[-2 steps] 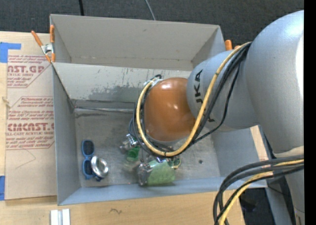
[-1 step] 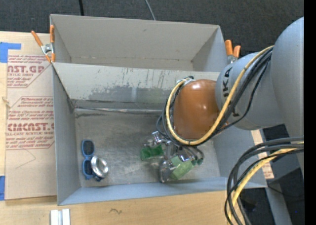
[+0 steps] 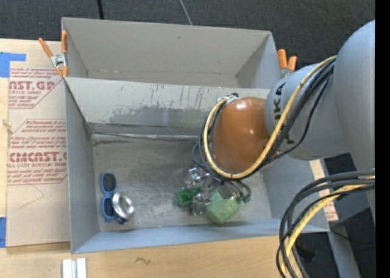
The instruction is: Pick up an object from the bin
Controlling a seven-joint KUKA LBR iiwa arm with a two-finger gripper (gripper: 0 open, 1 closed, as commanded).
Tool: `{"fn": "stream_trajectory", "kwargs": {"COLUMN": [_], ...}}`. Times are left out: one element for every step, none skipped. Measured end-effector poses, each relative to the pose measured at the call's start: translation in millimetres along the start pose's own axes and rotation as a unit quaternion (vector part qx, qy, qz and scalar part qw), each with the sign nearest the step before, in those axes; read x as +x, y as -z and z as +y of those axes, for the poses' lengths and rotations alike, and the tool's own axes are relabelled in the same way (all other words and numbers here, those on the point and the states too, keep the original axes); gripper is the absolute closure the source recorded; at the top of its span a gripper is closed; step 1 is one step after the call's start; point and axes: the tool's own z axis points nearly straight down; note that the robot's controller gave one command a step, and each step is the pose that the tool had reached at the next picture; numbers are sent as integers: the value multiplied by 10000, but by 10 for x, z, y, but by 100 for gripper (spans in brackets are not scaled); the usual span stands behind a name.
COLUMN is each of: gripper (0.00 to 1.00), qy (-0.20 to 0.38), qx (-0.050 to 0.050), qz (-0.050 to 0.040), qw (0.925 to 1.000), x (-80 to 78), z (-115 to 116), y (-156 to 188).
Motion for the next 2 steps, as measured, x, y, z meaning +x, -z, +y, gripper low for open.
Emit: {"fn": "stream_trajectory", "kwargs": {"gripper": [100, 0], "qy": [1985, 1984], "qx": [22, -2], "qz": [-42, -17], "qw": [9801, 9801], "x": [-279, -269], "z": [-453, -442], "y": [1836, 1805]}}
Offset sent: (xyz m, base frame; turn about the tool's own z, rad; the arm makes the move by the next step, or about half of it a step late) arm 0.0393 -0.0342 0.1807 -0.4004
